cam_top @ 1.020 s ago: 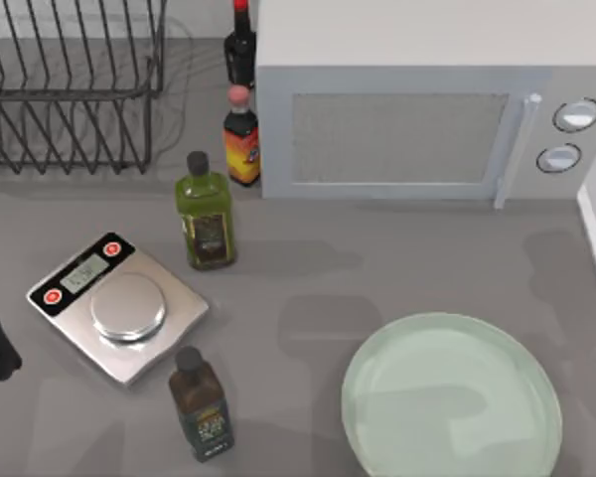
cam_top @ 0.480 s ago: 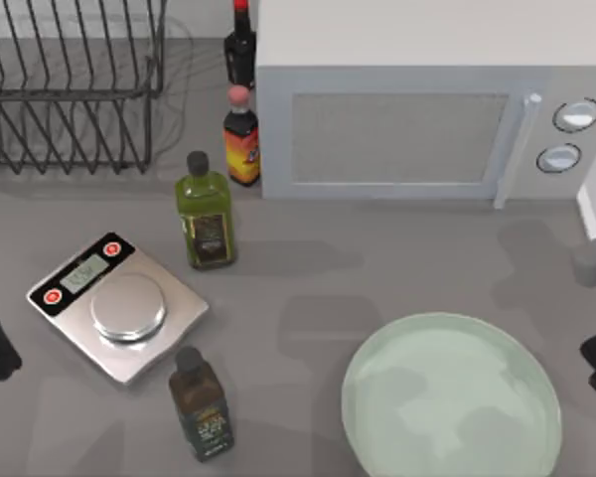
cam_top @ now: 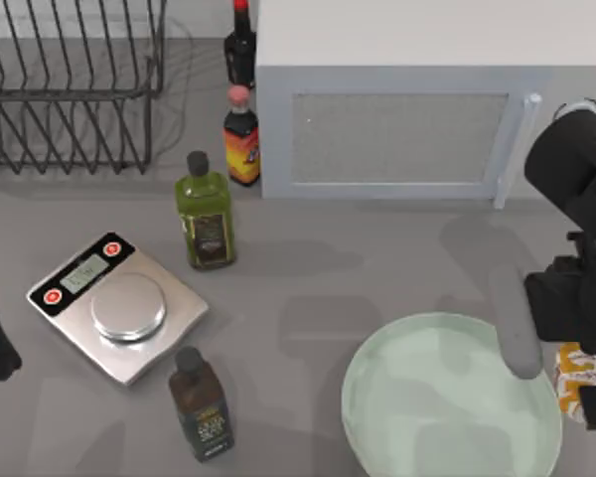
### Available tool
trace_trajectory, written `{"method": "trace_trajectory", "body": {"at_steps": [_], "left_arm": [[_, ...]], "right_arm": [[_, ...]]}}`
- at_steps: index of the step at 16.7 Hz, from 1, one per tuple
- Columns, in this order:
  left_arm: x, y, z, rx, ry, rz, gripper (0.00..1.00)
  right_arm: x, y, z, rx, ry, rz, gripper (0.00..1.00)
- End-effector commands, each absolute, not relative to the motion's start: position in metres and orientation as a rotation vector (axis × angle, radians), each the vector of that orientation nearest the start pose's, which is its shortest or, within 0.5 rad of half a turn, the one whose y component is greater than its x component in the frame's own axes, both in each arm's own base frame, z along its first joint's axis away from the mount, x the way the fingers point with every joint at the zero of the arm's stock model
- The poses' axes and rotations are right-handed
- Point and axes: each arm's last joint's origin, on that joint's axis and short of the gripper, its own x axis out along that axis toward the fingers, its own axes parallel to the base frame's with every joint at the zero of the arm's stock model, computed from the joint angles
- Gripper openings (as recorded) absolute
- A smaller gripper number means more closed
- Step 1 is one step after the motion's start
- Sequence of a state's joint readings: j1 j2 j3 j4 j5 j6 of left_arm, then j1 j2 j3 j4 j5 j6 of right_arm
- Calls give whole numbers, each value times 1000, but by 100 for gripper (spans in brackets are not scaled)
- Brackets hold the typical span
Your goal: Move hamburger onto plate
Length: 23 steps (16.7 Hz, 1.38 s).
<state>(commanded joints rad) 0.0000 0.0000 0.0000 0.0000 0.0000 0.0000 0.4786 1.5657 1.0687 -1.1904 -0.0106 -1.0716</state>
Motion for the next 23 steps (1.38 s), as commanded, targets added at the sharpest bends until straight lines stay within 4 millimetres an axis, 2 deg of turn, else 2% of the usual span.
{"method": "trace_trajectory", "body": {"at_steps": [5, 9, 12, 15, 23], "left_arm": [[106, -1, 160, 0, 0, 0, 100], [106, -1, 160, 0, 0, 0, 100], [106, -1, 160, 0, 0, 0, 100], [106, -1, 160, 0, 0, 0, 100], [106, -1, 160, 0, 0, 0, 100]], "right_arm": [[228, 157, 189, -1648, 922, 1847, 0], [226, 181, 188, -1932, 485, 2143, 0], [224, 193, 192, -2080, 209, 2231, 0], [223, 199, 195, -2160, 50, 2258, 0], [223, 198, 189, -2162, 44, 2264, 0]]}}
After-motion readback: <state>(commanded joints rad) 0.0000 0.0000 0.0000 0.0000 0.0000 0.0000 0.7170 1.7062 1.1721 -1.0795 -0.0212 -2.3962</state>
